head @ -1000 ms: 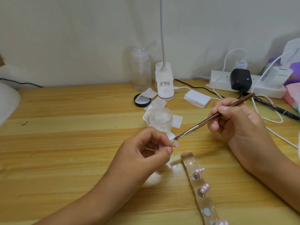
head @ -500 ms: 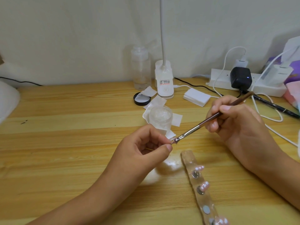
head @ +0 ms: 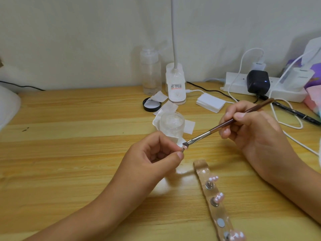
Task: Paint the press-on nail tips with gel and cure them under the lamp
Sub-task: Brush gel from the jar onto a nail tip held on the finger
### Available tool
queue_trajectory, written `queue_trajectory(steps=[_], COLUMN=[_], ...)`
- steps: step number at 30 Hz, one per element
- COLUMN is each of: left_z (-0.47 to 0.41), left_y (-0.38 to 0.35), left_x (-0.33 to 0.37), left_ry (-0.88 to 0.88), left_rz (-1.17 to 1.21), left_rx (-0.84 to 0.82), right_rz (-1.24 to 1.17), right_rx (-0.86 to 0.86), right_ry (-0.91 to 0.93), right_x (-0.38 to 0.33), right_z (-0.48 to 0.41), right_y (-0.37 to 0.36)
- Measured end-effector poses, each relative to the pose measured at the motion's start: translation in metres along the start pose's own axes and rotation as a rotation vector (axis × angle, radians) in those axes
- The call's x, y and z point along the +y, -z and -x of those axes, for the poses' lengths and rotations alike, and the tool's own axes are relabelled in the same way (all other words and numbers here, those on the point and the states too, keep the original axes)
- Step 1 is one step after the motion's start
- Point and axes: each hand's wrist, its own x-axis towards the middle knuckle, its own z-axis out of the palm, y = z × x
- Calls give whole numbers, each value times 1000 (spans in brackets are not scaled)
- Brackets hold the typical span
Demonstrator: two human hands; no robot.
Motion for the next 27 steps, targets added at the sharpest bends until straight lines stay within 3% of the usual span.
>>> queue_trajectory(steps=[5, 9, 17, 22, 27], left_z=[1, 1, 2, 1, 1], left_y=[1, 0, 1, 2, 1], left_x=[0, 1, 0, -3, -3], left_ry=[4, 13, -13, -26, -31], left_rz=[12, 25, 20, -9, -13], left_rx=[-5, -5, -23, -23, -23], right_rz=[-4, -87, 117, -73, -39], right_rx=[70, 14, 75, 85, 82], right_ry=[3, -19, 138, 54, -13], right_x=[-3, -4, -4, -5, -8], right_z=[0, 1, 5, 2, 5], right_y=[2, 0, -1, -1, -7])
